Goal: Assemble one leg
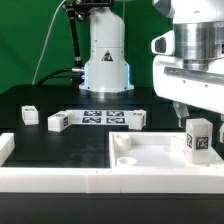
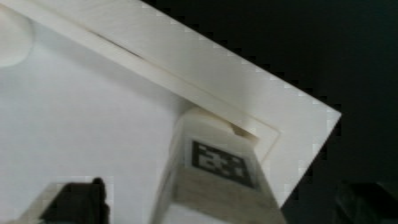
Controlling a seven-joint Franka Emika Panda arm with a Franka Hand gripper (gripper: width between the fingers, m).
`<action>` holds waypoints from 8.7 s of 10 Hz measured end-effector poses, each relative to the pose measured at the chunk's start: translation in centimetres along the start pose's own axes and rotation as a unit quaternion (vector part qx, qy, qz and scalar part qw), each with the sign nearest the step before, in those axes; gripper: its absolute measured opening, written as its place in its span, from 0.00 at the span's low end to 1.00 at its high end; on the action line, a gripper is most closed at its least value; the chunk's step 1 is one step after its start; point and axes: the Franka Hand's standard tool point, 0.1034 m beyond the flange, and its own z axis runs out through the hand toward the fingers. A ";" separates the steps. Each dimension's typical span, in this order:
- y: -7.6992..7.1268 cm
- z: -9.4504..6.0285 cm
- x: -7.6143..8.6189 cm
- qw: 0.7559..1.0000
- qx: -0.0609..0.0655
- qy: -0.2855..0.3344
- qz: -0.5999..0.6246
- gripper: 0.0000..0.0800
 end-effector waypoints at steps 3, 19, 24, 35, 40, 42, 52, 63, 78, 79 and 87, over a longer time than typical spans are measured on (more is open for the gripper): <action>0.1 0.1 0.1 0.989 -0.001 0.000 -0.147 0.81; 0.4 0.2 0.5 0.911 -0.011 0.006 -0.412 0.37; 0.5 0.3 0.5 0.994 -0.006 0.004 -0.106 0.37; 0.2 0.4 0.2 0.952 0.004 -0.010 0.305 0.38; 0.3 0.5 0.0 1.000 -0.007 -0.011 0.027 0.81; 0.4 0.6 0.0 0.998 -0.011 -0.007 -0.065 0.81; 0.4 0.4 0.4 0.922 -0.021 0.002 -0.387 0.49; 0.5 0.5 0.8 1.000 -0.003 0.004 0.026 0.36; 0.1 0.5 -0.1 0.980 0.009 -0.007 0.197 0.81; -0.1 0.3 -0.1 0.995 0.002 -0.007 0.100 0.81; -0.3 0.1 0.7 0.941 -0.013 0.026 -0.338 0.81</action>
Offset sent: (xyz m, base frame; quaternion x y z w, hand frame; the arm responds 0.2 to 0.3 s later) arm 0.0007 0.0003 -0.0040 -0.0152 0.0096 -0.2620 0.9649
